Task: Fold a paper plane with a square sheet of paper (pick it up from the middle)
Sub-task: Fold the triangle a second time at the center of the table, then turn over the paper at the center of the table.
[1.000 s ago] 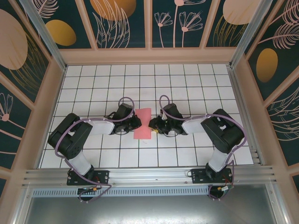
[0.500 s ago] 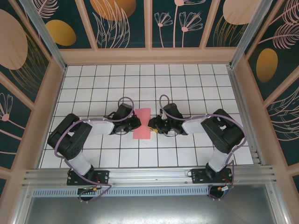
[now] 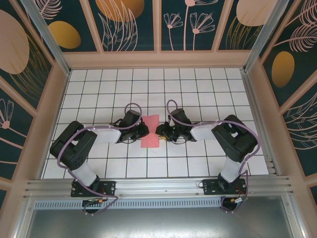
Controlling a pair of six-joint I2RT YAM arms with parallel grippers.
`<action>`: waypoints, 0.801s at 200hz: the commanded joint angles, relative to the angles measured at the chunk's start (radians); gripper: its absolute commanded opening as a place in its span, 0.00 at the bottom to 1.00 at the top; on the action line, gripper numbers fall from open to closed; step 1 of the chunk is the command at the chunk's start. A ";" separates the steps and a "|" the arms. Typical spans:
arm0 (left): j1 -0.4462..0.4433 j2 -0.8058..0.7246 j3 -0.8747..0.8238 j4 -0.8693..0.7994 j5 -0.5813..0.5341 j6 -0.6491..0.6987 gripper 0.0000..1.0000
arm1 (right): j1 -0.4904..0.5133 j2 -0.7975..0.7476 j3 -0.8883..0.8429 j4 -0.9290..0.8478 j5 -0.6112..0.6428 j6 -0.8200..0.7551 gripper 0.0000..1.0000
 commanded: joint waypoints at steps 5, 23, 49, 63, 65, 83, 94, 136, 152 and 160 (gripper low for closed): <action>0.004 -0.014 -0.019 -0.031 -0.019 -0.004 0.12 | 0.008 0.023 0.034 0.001 -0.020 0.005 0.35; 0.003 -0.016 -0.020 -0.033 -0.020 -0.003 0.12 | 0.007 0.025 0.033 0.017 -0.027 0.003 0.35; 0.003 -0.022 -0.020 -0.031 -0.020 -0.004 0.12 | 0.007 0.019 0.018 0.045 -0.025 0.006 0.35; 0.004 -0.026 -0.018 -0.027 -0.017 -0.008 0.13 | 0.007 0.019 0.004 0.076 -0.032 0.010 0.34; 0.004 -0.026 -0.018 -0.027 -0.016 -0.007 0.13 | 0.007 0.018 0.002 0.082 -0.035 0.010 0.34; 0.003 -0.038 -0.018 -0.005 0.004 -0.013 0.13 | 0.007 0.033 -0.002 0.109 -0.051 0.006 0.31; 0.003 -0.048 -0.017 0.000 0.013 -0.015 0.14 | 0.007 0.040 0.000 0.111 -0.053 -0.002 0.30; 0.003 -0.116 -0.009 -0.032 -0.008 -0.016 0.19 | 0.006 0.064 0.011 0.125 -0.065 -0.031 0.24; 0.003 -0.165 -0.013 -0.066 -0.049 -0.019 0.25 | 0.004 0.060 0.016 0.118 -0.063 -0.040 0.20; 0.004 -0.195 -0.016 -0.087 -0.077 -0.021 0.25 | 0.004 0.052 0.021 0.106 -0.059 -0.049 0.18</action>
